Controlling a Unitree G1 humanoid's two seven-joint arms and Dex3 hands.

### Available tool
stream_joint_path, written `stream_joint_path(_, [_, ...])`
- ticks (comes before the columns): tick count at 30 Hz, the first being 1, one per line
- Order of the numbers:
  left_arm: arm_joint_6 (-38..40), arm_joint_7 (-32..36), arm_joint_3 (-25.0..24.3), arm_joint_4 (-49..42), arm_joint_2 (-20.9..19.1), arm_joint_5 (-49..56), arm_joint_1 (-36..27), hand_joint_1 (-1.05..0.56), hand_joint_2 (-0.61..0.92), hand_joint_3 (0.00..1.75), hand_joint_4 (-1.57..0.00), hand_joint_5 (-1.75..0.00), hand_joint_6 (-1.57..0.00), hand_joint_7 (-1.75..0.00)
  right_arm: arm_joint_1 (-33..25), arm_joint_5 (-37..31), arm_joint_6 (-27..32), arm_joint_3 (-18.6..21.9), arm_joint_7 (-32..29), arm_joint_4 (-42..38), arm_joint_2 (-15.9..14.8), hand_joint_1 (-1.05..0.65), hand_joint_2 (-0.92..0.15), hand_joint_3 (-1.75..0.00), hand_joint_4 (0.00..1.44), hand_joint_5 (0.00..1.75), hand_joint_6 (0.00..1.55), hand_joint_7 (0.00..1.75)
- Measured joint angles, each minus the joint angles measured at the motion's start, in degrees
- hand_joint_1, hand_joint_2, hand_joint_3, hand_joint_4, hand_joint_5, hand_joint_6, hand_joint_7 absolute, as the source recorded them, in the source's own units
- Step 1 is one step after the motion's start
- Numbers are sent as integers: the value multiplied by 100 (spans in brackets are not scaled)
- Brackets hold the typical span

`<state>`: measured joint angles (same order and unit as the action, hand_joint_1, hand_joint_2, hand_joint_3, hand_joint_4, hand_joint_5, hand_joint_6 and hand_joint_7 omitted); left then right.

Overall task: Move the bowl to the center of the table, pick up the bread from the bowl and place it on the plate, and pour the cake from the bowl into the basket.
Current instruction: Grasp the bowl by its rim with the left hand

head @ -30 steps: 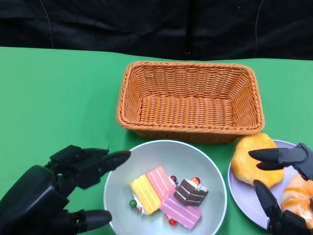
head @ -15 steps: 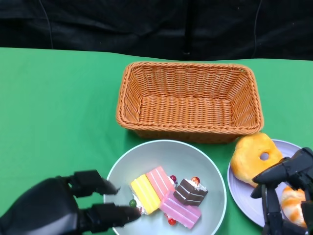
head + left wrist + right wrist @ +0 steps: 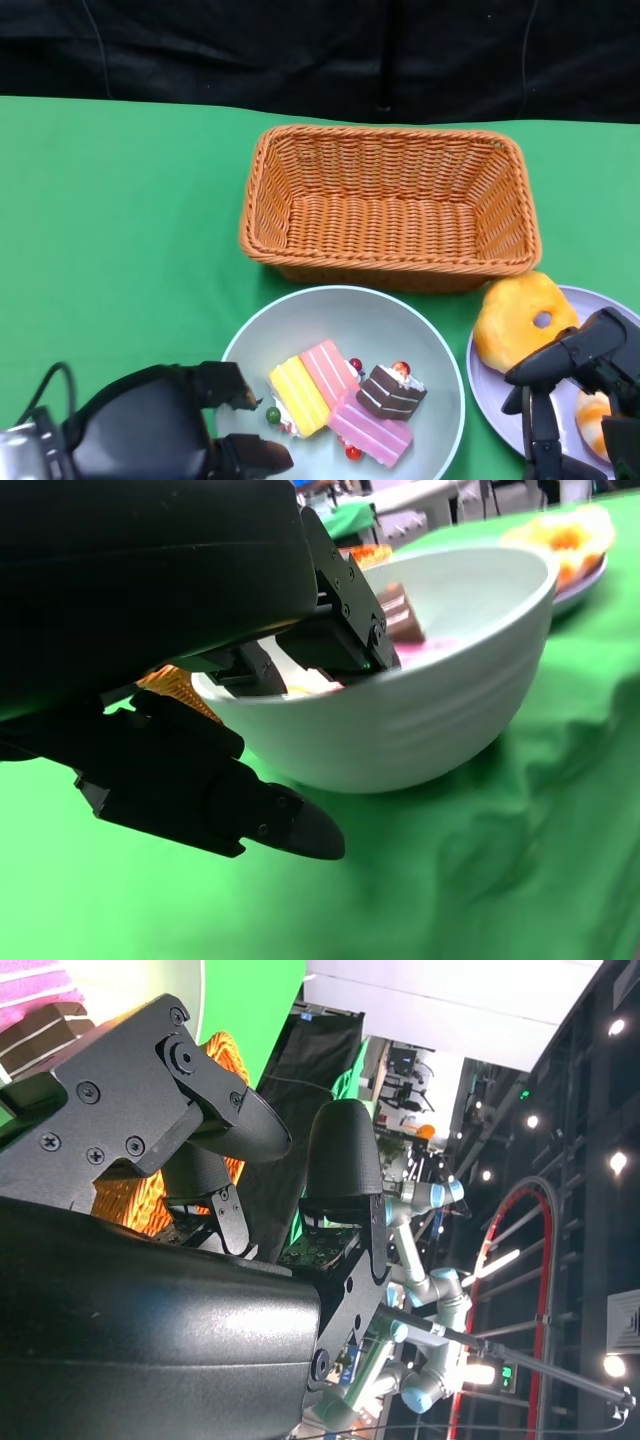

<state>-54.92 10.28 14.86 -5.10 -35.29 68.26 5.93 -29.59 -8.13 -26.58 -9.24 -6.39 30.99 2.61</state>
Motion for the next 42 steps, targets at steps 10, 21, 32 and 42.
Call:
stream_joint_path(10, [712,1629,1531,-1637,159,830,1076,-43,87,1,-66,-106,-104,-13,-44,-6,-48,15,22,-1,14,-6,-41,-134,76,160,68,140])
stream_joint_path(21, [730,4166,2655,-2986,288,960,1922,-32,92,12,-95,-175,-72,-174,-36,-92,-126,42,1,-39,38,-4,-41,-135,77,160,69,140])
stream_joint_path(32, [731,4157,2422,-1547,-363,349,1422,-26,92,11,-88,-175,-67,-174,-49,-101,-134,37,-19,-88,72,-4,-42,-133,76,160,68,139])
stream_joint_path(42, [579,3634,1944,-704,-678,-65,1025,-27,92,10,-89,-175,-68,-175,-33,-95,-135,63,-15,-105,72,-5,-44,-129,76,159,69,138])
